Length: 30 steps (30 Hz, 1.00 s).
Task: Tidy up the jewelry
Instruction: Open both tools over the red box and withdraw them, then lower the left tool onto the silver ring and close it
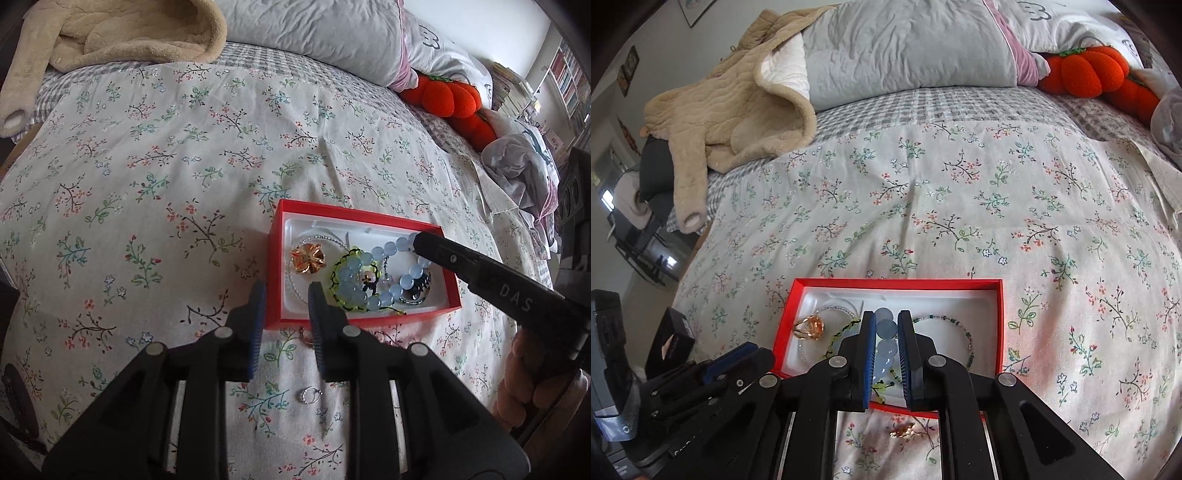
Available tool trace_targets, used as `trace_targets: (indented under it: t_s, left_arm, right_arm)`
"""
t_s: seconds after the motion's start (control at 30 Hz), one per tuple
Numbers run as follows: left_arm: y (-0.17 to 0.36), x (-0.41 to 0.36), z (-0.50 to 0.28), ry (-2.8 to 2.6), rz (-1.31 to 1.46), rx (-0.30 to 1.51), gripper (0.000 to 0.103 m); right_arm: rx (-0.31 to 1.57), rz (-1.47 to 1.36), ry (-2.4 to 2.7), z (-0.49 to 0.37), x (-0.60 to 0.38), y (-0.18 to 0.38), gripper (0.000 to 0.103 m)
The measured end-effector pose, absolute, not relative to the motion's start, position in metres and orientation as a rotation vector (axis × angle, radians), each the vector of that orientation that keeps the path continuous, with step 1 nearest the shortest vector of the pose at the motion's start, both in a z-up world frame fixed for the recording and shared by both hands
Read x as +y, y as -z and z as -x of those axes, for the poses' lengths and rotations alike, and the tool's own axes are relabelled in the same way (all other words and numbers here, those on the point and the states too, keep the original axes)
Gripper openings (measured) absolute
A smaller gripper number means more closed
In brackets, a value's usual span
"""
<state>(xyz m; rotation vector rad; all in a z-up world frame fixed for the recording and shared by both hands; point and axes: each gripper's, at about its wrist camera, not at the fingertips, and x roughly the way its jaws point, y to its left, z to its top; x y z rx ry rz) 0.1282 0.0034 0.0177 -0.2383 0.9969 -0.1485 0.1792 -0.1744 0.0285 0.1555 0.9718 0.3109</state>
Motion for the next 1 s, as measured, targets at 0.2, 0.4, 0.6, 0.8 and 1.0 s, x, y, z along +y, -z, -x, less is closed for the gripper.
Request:
trace_targets:
  t_s: [0.2,0.4,0.6,0.8,1.0]
  left_arm:
    - [-0.022,-0.002,-0.125,0.149,0.217,0.991,0.042]
    - [-0.024,-0.004,-0.117,0.138,0.19,0.997,0.052]
    - [-0.021,-0.004,-0.103,0.128,0.154,1.017,0.063]
    - [-0.01,-0.006,-0.088,0.122,0.101,1.043,0.071]
    - [0.003,-0.009,-0.073,0.132,0.05,1.058,0.079]
  right_arm:
    - [0.966,-0.163,-0.315,-0.18,-0.18,-0.03,0.014]
    - [0.971,-0.126,-0.323,-0.164,-0.186,-0.041,0.016]
    - [0.971,-0.085,-0.334,-0.137,-0.195,-0.05,0.027]
    - [0.967,-0.038,-0.33,-0.109,-0.203,-0.047,0.056]
    - [0.991,-0.009,-0.298,-0.094,-0.214,-0.031,0.06]
